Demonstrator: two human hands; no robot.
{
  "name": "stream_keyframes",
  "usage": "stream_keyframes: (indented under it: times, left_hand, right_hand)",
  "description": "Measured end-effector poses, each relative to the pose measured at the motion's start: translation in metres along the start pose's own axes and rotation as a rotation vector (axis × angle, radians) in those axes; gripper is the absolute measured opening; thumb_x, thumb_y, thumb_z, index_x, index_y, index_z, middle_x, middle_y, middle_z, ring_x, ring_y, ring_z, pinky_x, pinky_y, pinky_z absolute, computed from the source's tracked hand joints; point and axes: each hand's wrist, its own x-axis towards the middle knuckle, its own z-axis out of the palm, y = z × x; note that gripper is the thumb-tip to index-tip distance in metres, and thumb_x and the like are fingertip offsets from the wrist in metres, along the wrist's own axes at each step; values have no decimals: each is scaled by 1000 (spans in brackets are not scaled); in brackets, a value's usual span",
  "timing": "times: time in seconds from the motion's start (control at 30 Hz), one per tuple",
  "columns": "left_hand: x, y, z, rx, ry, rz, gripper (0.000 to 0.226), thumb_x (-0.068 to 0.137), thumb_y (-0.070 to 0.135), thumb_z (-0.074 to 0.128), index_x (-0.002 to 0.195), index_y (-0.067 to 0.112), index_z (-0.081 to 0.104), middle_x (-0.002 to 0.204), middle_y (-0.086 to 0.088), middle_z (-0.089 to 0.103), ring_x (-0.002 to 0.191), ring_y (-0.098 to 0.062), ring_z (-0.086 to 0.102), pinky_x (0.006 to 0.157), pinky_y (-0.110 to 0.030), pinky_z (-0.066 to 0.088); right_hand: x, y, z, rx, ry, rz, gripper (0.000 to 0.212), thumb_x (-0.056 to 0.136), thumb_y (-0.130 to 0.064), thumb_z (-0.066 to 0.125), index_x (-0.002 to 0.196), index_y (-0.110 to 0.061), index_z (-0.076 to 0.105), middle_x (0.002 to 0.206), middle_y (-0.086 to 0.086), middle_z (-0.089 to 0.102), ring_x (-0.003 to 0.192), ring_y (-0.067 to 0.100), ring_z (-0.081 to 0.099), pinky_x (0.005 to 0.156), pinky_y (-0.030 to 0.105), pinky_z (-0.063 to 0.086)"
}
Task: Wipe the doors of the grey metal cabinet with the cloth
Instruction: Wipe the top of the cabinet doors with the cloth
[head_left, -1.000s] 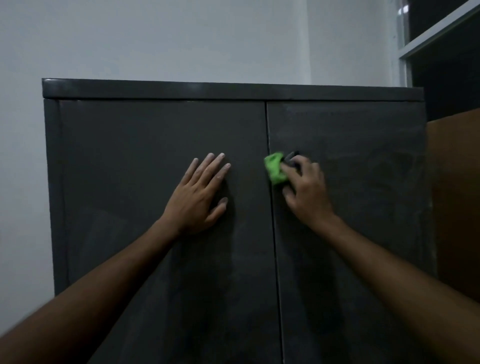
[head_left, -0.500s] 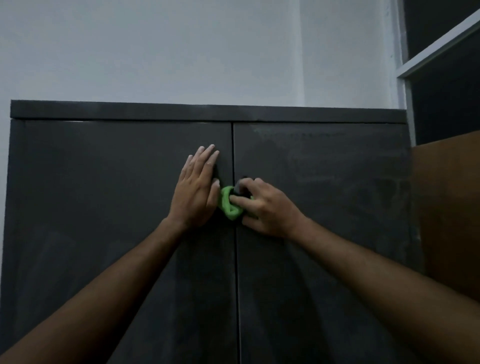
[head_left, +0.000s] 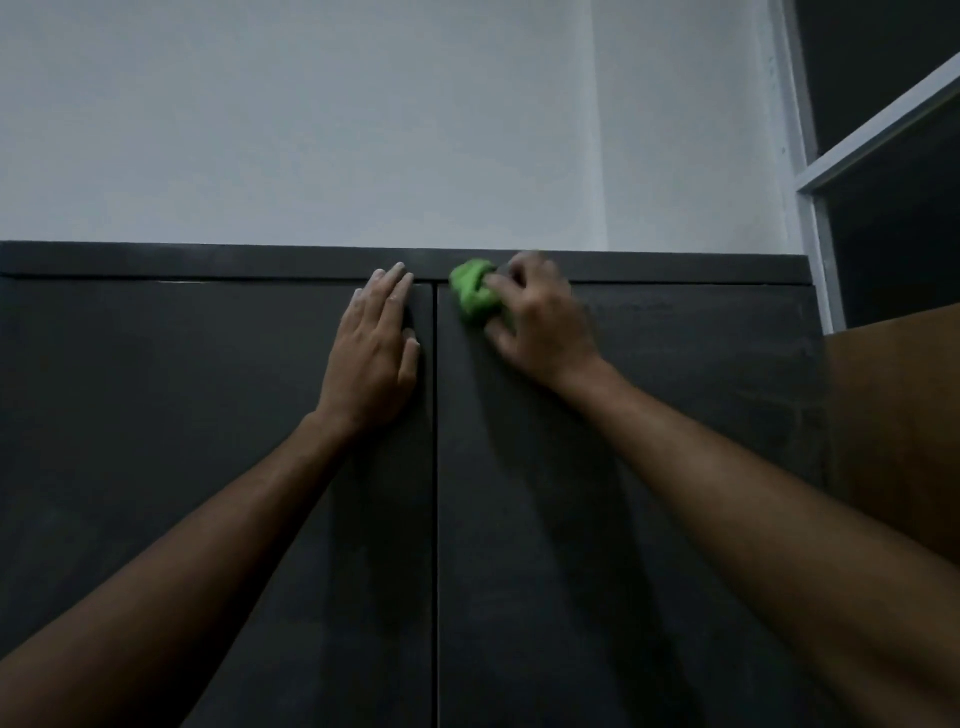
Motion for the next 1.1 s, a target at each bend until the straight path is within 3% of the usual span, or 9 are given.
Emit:
stream_keyframes:
  times: [0.07,0.1,0.27,0.43,0.6,0.77,0.87,0.97,1.1]
  left_hand:
    - [5,4,4,17,-24,22,70,96,27,36,161,2,32,171,-14,27,160,-30,20,132,-47,15]
    - [7,8,6,7,-23,20,70,95,26,35,161,3,32,171,-14,27,160,-30,20,132,-46,14]
    - [3,23,14,-126,49,-64,66,91,11,46,156,0,39,165,-16,36,156,-30,27,130,-48,19]
    - [3,26,20,-71,39,-48,66,92,15,47,156,0,38,165,-16,36,157,-31,26,131,-47,15]
    - [1,36,24,-138,52,-74,56,90,17,49,144,2,48,159,-16,42,154,-31,31,130,-50,20]
    - [-1,38,32,-126,120,-42,45,89,15,47,131,2,56,145,-17,53,144,-33,43,125,-54,28]
    - [1,38,31,-328,334,-143,34,94,9,45,122,-2,59,127,-21,58,120,-31,54,108,-50,43]
    - [-7,33,24,-331,370,-138,32,99,12,43,122,-1,61,124,-18,59,119,-30,54,108,-35,42]
    - [-20,33,21,-237,196,-52,40,101,20,40,127,1,64,132,-15,61,127,-26,53,111,-35,39]
  right_hand:
    - [29,8,0,10,132,315,34,86,-27,61,116,-12,68,112,18,53,98,38,55,83,49,53]
    - [36,1,3,12,139,347,32,86,-25,63,115,-11,68,113,18,53,98,38,55,83,48,53]
    - [8,-19,3,64,-91,-64,41,84,-32,58,118,-13,68,111,15,54,92,33,57,75,47,54]
    - [36,3,-6,47,96,384,31,90,-25,63,117,-12,67,115,16,49,102,36,56,84,45,55]
    - [20,-12,-8,110,-100,41,35,85,-27,68,117,-12,69,113,14,50,98,31,57,78,44,56]
    - [28,10,-18,59,-8,297,35,89,-26,65,122,-13,67,116,13,48,103,32,55,85,42,53]
    - [-7,-16,-12,155,-108,72,35,85,-22,70,118,-11,69,113,14,49,97,31,56,80,44,56]
    - [-45,-10,-18,174,-262,-102,42,81,-29,75,120,-13,69,113,11,52,94,26,59,72,41,58]
    - [-46,-14,-11,178,-60,167,37,80,-24,71,114,-12,69,107,14,51,89,32,57,70,48,56]
